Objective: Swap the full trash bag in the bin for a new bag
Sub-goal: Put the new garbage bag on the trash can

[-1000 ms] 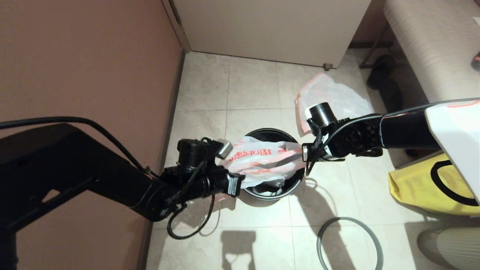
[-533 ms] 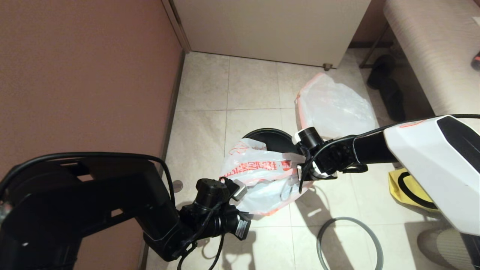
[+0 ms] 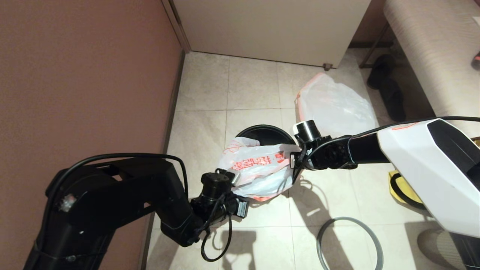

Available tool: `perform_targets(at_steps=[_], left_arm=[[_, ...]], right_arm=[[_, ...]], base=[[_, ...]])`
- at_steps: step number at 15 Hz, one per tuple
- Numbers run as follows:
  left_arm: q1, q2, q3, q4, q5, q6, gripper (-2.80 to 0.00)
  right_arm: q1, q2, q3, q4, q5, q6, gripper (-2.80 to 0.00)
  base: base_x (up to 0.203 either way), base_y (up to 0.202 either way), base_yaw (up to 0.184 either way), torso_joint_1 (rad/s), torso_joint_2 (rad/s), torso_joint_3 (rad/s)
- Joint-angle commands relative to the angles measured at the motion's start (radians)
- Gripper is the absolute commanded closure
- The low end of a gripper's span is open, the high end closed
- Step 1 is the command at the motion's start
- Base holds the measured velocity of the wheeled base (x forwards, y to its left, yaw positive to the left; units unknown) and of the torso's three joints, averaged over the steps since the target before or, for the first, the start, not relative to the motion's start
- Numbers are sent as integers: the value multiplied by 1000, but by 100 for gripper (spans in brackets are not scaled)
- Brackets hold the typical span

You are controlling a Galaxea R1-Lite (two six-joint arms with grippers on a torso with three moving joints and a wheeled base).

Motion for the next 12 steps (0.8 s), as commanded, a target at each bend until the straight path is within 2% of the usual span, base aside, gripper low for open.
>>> perform_targets(at_steps=[1,4,9,12], left_arm=[[7,28,-28,-35,22,-24,0],[15,52,-70,-33,91,-37,0],[-3,63,-56,-34,91,-31,0],[-3,60,-56,-37,91,-36,0]], right_arm=[[-7,-29,1,-16,-3,2,0],[-7,-27,14,-21,-6,2,0],[-2,26,22,-42,-4,2,0],[-4,74,-4,-138,-3,-13,0]], base=[[0,0,0,0,0,0],[0,0,0,0,0,0],[0,0,0,0,0,0],[0,0,0,0,0,0]])
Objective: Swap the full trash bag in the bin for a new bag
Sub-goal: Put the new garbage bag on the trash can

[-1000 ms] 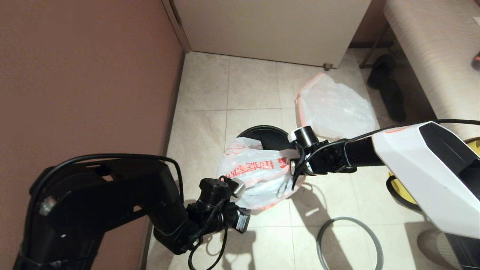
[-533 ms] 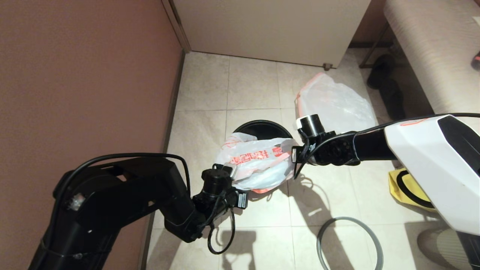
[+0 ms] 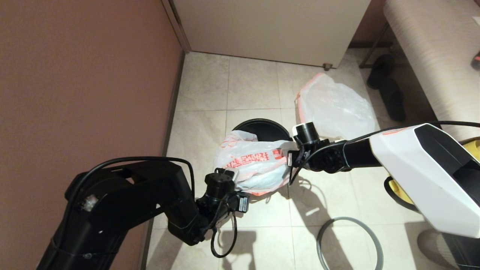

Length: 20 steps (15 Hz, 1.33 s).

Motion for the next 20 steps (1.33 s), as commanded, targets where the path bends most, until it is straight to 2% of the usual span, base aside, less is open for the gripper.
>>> perform_targets(at_steps=[1,6,7,11,14,16,20], left_arm=[[1,-3,-2,-3,0,-2,0],[1,-14,-11,18,5,-6,0],[1,-19,-8,18,4,-6,0],[-23,-66,50,20,-6,-2,0],[-39,-144,111,25,-48,5,0],[-57,-187,134,81,-66,8,0],[-35,-141,150,86,-70,83,0]], right_arm=[[0,28,-16,-9,-2,-1,0],[5,-1,6,-9,-7,-2,0],[9,-12,13,-8,-6,-2,-280],[46,-103,116,16,-5,-6,-280],[69,-190,203,61,-4,0,-280],[70,-205,240,77,-5,0,-280],[57,-196,269,82,-7,-1,-280]], base=[[0,0,0,0,0,0],[0,0,0,0,0,0],[0,0,0,0,0,0],[0,0,0,0,0,0],[0,0,0,0,0,0],[0,0,0,0,0,0],[0,0,0,0,0,0]])
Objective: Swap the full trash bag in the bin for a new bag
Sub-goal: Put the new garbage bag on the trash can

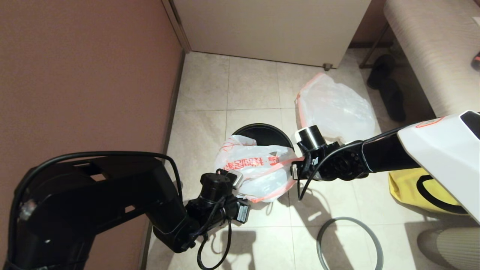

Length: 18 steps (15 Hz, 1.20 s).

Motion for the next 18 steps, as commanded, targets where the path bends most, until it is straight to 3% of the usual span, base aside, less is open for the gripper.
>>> perform_targets(at_steps=[1,2,5,11,14,15,17,18], left_arm=[[15,27,11,-6,0,12,0],[16,24,25,-5,-7,19,0],[41,-15,104,-10,-123,141,0],[22,-139,193,-4,-217,174,0],[29,-177,236,9,-317,184,0],[34,-179,245,28,-338,216,0],[74,-174,256,131,-368,382,0],[92,-171,254,187,-384,419,0]], right_arm=[[-5,13,4,-1,-4,2,-280],[-6,15,4,-2,-4,-1,-280],[-14,16,-4,-22,-4,-1,-280],[7,-19,11,-26,-18,1,-280],[8,-21,25,-28,-26,-9,-280],[5,-20,25,-28,-27,-14,-280],[-2,-13,25,-33,-27,-14,-280],[-2,-6,23,-34,-27,-14,-280]], base=[[0,0,0,0,0,0],[0,0,0,0,0,0],[0,0,0,0,0,0],[0,0,0,0,0,0],[0,0,0,0,0,0],[0,0,0,0,0,0],[0,0,0,0,0,0],[0,0,0,0,0,0]])
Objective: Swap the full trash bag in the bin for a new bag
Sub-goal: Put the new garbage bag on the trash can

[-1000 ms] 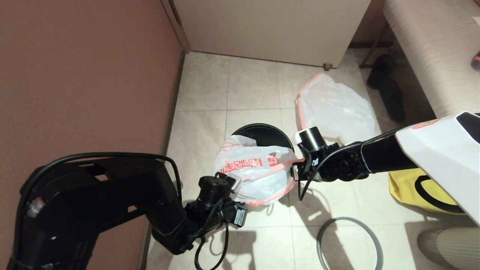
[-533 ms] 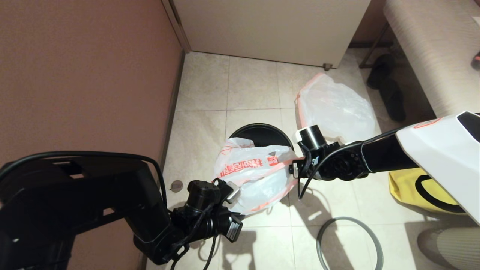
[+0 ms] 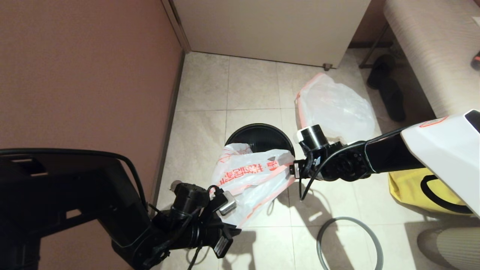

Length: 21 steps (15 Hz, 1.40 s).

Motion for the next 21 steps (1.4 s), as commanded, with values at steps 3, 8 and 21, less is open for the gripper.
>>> perform_targets(at_steps=[3,8,21], left_arm=[[31,36,-10,63,-25,82,0],[1,167,-95,-254,124,-136,0],[-51,-80,-36,-103,57,-138,-280]], right_arm=[[-3,44,-22,-4,-4,-12,-280],[-5,65,-78,-11,-4,-17,-280],[-34,64,-127,11,-15,-28,-280]], base=[[0,0,0,0,0,0],[0,0,0,0,0,0],[0,0,0,0,0,0]])
